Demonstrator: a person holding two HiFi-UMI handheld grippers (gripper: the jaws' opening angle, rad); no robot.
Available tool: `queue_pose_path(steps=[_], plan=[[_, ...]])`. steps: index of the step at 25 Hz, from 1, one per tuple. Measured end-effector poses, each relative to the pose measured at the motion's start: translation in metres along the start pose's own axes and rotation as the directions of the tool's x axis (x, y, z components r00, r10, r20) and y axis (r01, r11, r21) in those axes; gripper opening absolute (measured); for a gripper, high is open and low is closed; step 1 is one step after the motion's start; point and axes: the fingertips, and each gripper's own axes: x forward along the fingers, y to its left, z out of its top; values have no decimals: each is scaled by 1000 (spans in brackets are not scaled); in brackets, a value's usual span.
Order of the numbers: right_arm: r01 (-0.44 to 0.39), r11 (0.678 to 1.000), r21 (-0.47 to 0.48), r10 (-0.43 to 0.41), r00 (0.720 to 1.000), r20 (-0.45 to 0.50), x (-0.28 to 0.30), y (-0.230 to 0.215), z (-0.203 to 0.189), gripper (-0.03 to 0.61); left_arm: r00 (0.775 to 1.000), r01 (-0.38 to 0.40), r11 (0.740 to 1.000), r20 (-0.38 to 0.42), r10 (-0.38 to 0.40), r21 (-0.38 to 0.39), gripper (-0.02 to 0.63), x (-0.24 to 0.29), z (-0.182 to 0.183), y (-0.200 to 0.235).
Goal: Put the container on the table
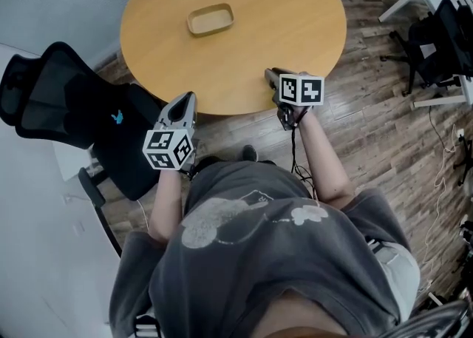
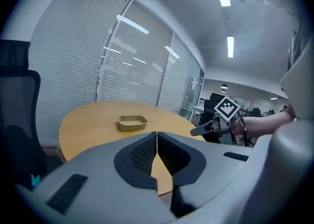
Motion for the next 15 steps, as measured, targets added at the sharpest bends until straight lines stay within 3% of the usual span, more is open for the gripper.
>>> queue_pose_path(steps=[6,15], plan=[[39,999,24,-39,999,6,-4,7,-7,80,1000,31,1000,2,-31,2,0,-9,-2,11],[78,996,38,-79,996,35,-4,67,-28,72,996,83,997,14,-83,4,0,-55,-5,49]])
